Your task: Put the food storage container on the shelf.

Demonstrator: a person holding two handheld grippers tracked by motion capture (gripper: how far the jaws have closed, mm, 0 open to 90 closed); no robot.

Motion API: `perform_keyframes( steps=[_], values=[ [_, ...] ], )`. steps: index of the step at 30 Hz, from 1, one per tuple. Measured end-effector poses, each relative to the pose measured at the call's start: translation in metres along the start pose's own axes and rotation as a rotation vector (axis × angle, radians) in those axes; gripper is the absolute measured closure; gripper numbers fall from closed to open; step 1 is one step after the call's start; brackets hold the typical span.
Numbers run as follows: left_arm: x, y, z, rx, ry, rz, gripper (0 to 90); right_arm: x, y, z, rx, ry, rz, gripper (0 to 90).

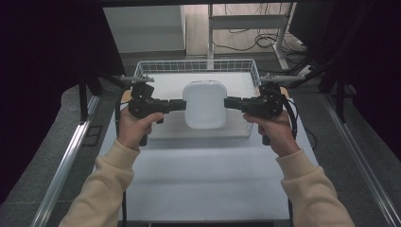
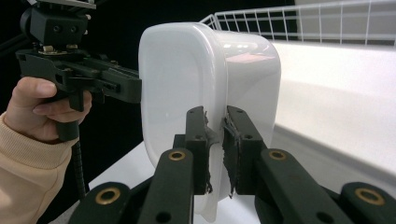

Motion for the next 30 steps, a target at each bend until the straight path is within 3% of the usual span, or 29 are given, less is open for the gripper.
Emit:
perform_keyframes(
  steps=[19,27,30],
  values=[
    [-0.041,0.000,-0.040,-0.002,-0.032,-0.012,80.7,-0.055,0.020,0.008,-0.014,0.043,-0.019,80.2],
    [-0.047,0.003,-0.048,0.001,-0.045,-0.012,80.8,-0.064,0.024,0.013,-0.018,0.057,-0.019,80.2],
    [-0.047,0.011,-0.059,0.016,-0.072,-0.026,80.7,-0.069,0.029,0.020,-0.004,0.082,-0.036,80.2]
  ],
)
Point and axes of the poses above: each handheld gripper's, and its own axes: y roughly forward along the jaws, x roughly out of its underside, z roughly to its right, the point moved 8 cm from there along y, roughly forward along the jaws, and after that the axes turned 15 degrees about y, right-handed, at the moved point
